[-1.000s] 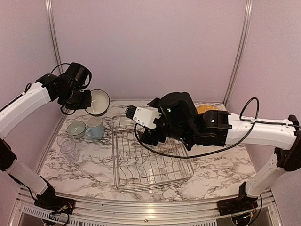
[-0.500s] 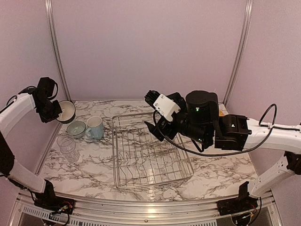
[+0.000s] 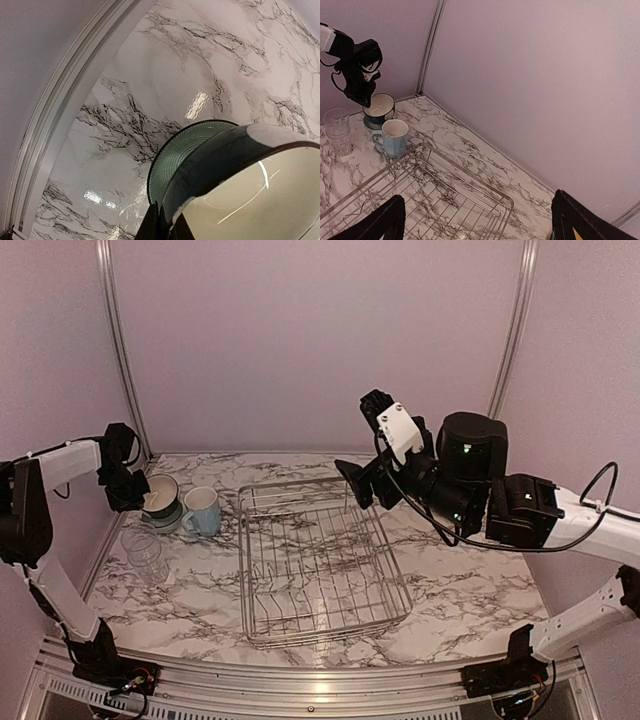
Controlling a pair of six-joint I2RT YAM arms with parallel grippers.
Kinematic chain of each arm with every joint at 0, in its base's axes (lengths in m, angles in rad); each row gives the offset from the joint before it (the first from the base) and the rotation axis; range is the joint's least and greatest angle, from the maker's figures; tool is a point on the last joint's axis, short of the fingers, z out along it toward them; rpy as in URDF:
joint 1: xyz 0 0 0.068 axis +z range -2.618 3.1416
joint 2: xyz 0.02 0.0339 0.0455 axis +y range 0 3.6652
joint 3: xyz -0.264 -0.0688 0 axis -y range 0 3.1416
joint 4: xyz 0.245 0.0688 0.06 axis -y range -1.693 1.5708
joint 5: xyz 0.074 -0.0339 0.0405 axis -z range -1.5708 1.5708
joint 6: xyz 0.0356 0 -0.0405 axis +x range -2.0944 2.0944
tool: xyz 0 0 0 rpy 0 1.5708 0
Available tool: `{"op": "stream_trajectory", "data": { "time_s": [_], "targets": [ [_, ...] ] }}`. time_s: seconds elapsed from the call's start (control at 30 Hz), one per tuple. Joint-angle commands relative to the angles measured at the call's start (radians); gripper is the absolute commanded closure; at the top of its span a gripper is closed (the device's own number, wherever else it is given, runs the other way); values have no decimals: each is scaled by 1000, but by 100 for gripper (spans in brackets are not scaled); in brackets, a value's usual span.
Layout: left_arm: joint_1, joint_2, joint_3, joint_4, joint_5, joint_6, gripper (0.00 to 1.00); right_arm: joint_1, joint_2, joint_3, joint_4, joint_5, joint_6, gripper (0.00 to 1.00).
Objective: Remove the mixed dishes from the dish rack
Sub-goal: Place the bowl in the bowl.
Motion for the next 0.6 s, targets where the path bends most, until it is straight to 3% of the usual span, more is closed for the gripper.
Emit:
{"op": "stream_trajectory", "data": {
  "time_s": [0.0,0.2,0.57],
  "targets": [
    [3,21,38,62,-8,18,100,-20,-50,-16,48,-21,51,1],
    [3,60,38,68,-17,38,99,-30,-93,-49,62,-18,67,1],
    [3,61,20,68,-14,54,78,-45,-117,-61,78,-10,79,1]
  ]
}}
